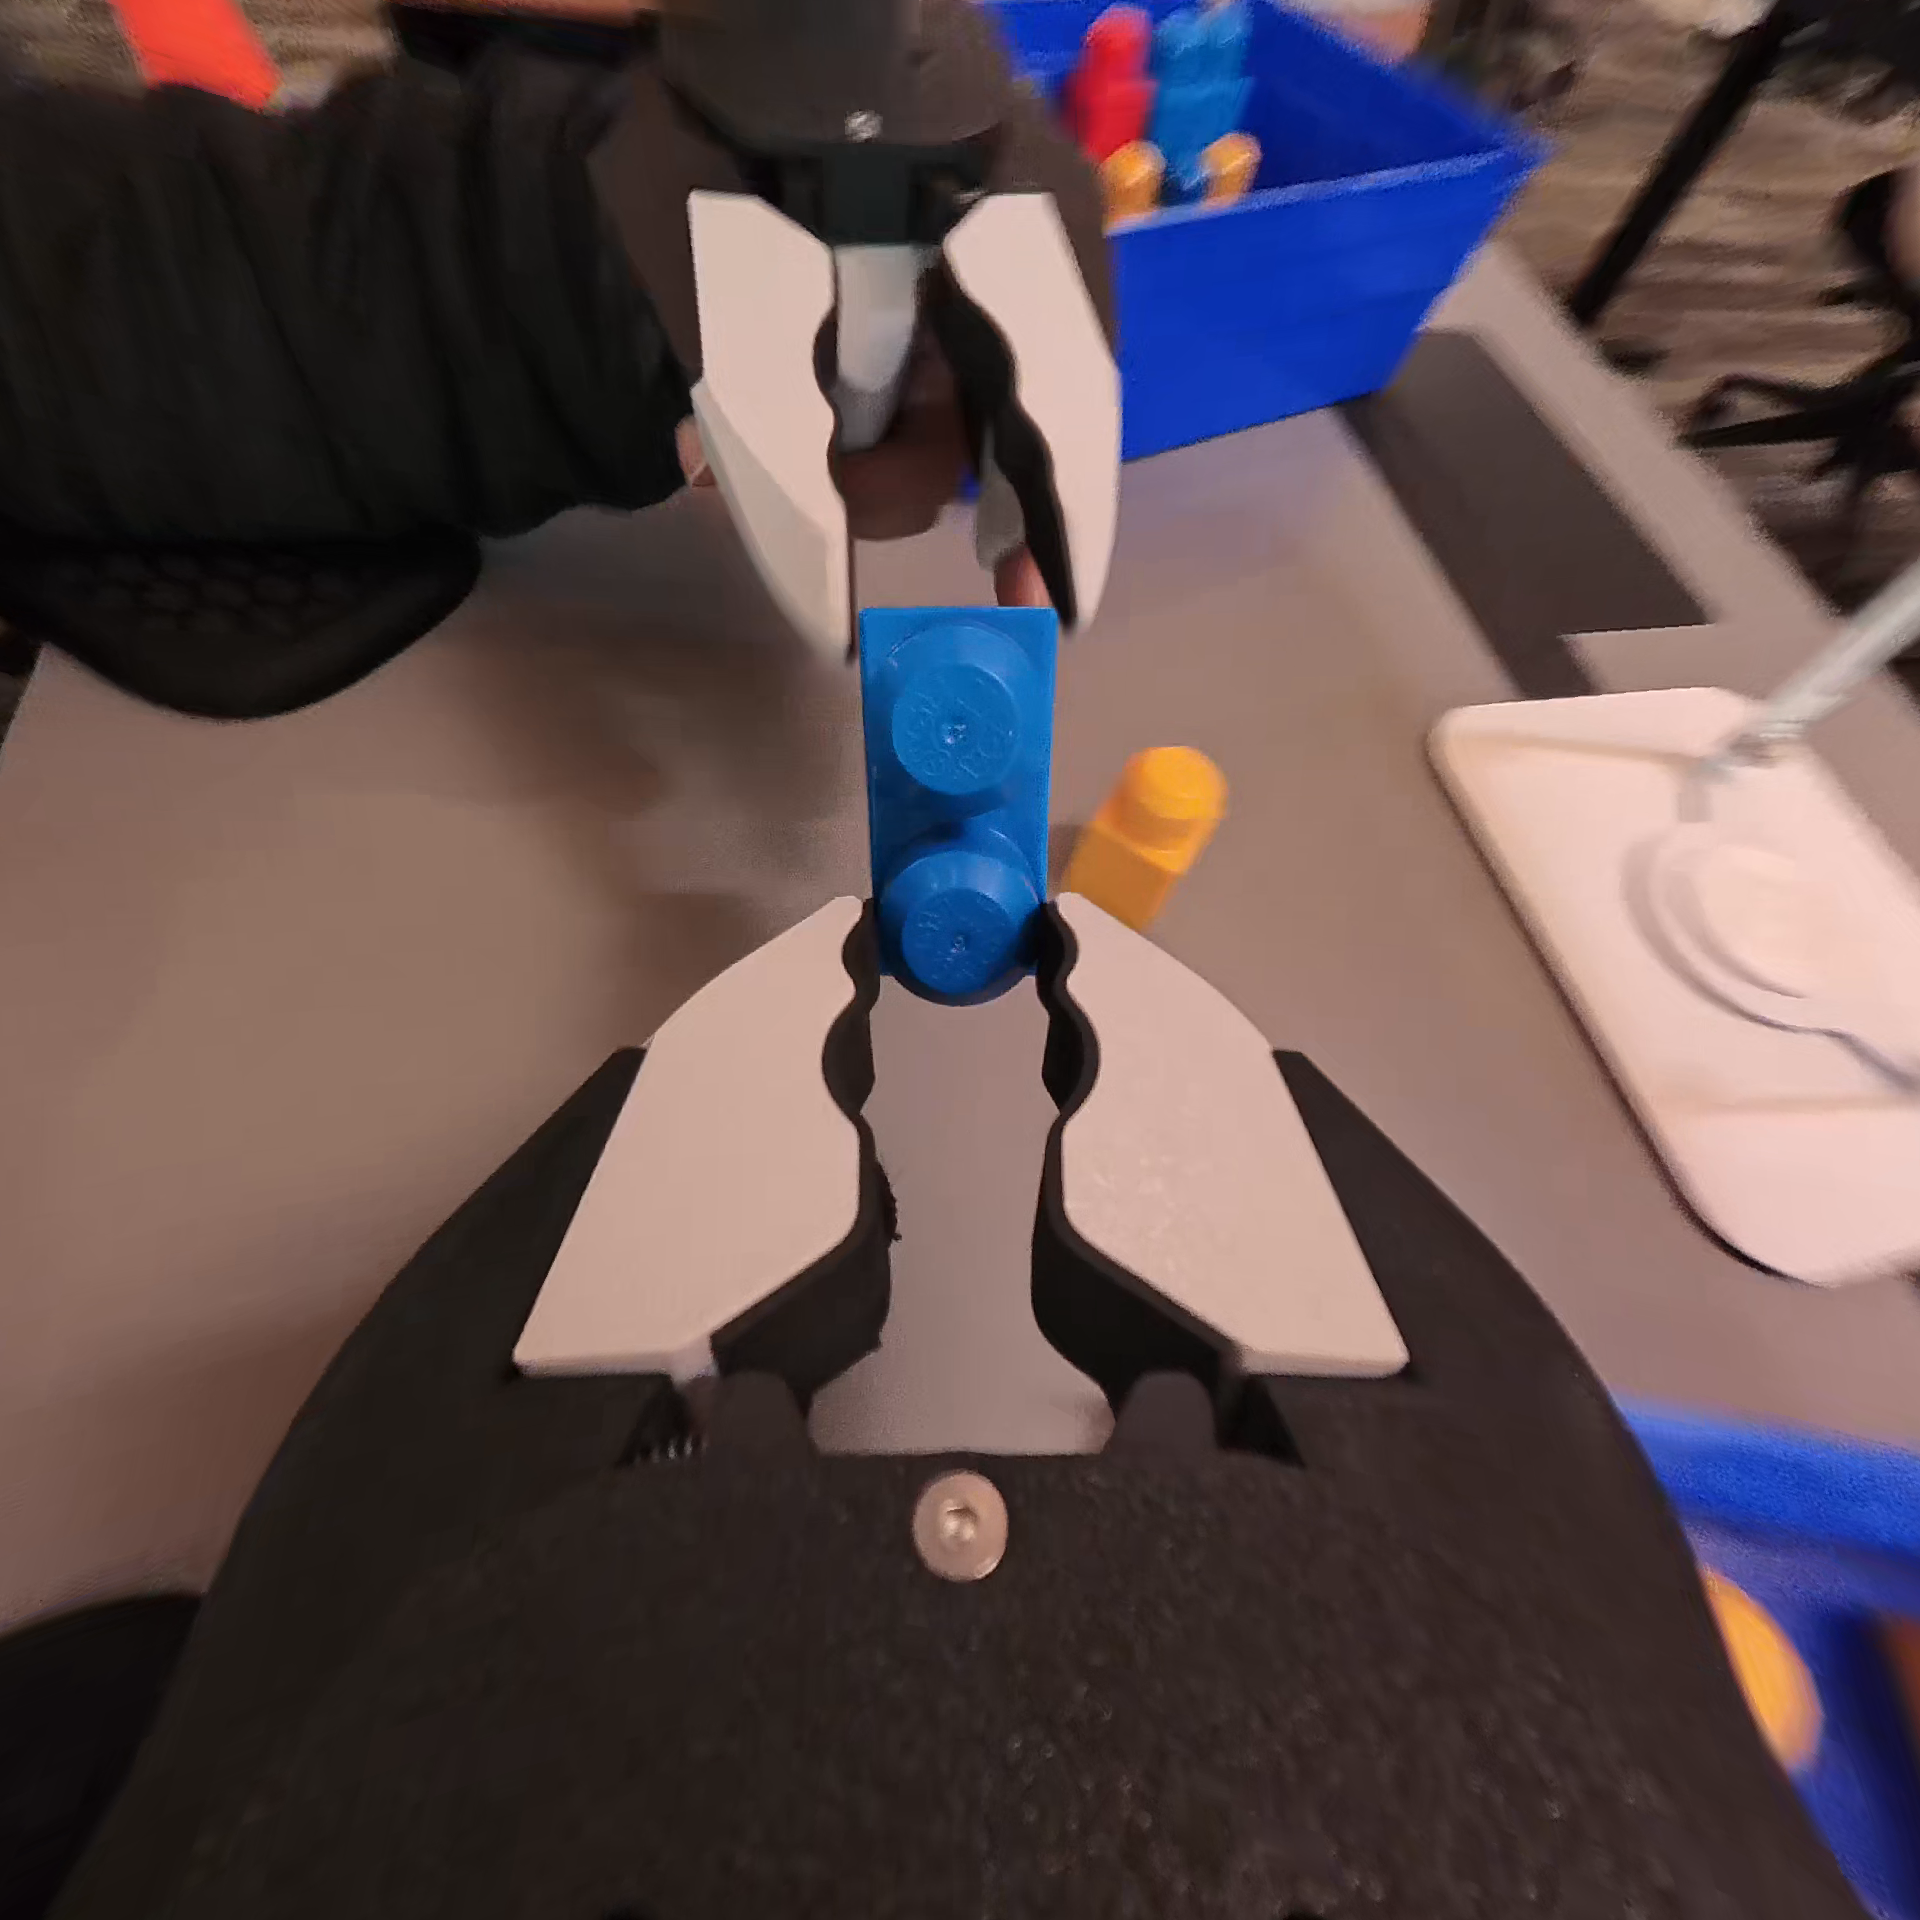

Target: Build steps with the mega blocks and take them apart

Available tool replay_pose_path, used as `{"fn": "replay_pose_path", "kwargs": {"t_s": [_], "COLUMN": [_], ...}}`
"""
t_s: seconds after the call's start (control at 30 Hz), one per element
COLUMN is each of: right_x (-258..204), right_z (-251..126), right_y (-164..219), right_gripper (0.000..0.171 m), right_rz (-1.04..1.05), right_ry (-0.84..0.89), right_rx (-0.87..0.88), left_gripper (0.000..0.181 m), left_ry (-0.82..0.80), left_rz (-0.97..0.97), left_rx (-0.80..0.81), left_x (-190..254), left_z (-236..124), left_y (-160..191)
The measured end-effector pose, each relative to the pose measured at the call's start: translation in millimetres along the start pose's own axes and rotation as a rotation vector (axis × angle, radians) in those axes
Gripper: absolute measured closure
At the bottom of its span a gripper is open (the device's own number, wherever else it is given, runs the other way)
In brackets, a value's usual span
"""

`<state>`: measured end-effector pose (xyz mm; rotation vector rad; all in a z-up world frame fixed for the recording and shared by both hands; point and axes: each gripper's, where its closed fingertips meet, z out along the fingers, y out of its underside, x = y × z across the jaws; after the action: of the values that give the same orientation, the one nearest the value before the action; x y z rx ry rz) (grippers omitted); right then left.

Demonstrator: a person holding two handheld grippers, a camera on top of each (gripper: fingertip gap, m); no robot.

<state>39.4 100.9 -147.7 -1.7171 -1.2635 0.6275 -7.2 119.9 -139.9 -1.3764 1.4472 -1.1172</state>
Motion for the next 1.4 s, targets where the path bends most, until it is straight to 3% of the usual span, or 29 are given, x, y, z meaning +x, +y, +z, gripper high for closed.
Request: {"fn": "replay_pose_path", "kwargs": {"t_s": [0.17,0.33,0.63,1.0,1.4], "right_x": [45.4,98.4,168.3,186.4,191.9], "right_z": [-56.0,-109.2,-159.2,-143.6,-107.9], "right_y": [-7.8,-3.6,48.3,144.6,165.5], "right_gripper": [0.142,0.142,0.142,0.142,0.142], "right_rz": [-0.019,-0.032,0.047,0.202,0.212], "right_ry": [0.149,0.274,0.364,0.28,0.259], "right_rx": [-0.037,-0.213,-0.541,-0.786,-0.851], "left_gripper": [0.147,0.181,0.181,0.181,0.181], "left_ry": [-0.256,-0.453,-0.674,-0.708,-0.699], "left_rz": [-0.022,-0.012,-0.022,-0.029,-0.024], "left_rx": [0.199,0.315,0.361,0.336,0.306], "left_x": [-44.2,-70.5,-96.0,-102.7,-103.5], "left_z": [-26.9,-54.7,-81.7,-82.7,-78.3], "left_y": [-26.6,-37.5,-36.7,-28.8,-24.0]}}
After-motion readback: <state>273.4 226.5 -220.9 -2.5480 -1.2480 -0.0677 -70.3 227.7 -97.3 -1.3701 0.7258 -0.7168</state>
